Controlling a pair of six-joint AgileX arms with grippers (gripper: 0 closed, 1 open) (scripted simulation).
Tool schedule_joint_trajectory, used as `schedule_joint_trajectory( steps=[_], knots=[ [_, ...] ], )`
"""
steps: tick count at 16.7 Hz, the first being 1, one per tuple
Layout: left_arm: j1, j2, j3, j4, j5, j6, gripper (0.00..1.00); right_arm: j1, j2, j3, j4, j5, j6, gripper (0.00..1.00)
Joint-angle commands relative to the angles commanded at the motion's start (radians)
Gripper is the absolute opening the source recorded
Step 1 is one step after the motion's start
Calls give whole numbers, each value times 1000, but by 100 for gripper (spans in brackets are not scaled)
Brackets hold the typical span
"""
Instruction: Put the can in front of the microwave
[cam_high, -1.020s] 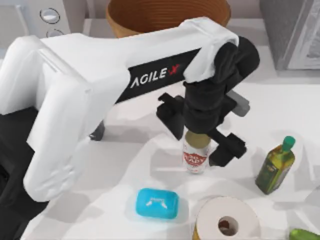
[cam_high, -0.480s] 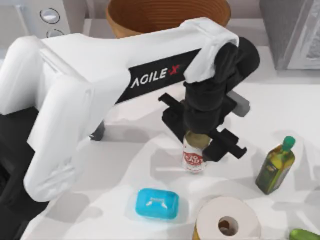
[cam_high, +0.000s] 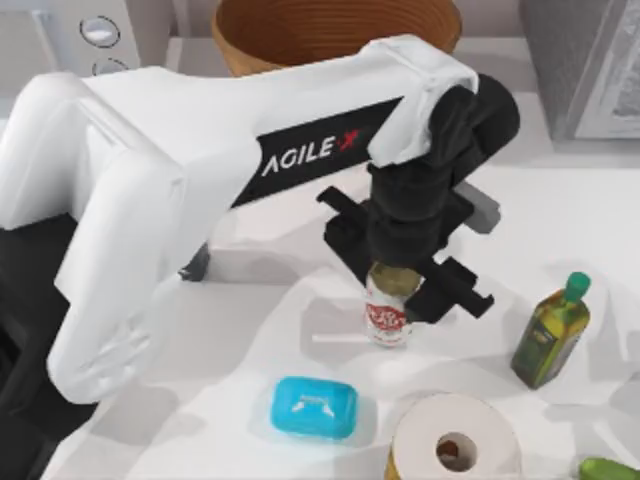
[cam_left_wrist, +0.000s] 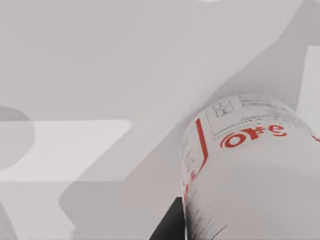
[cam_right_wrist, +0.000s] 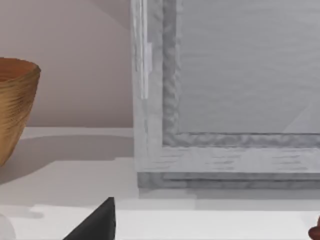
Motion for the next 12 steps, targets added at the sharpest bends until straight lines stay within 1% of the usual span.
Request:
schedule_joint_trajectory(
  steps=[3,8,12],
  knots=[
    [1,-3,18,-18,1,0,0,0,0,0,0,0,0,100],
    [0,-13,130,-140,1,0,0,0,0,0,0,0,0,100],
    [1,-8,138,-149,0,1,0,0,0,0,0,0,0,100]
  ],
)
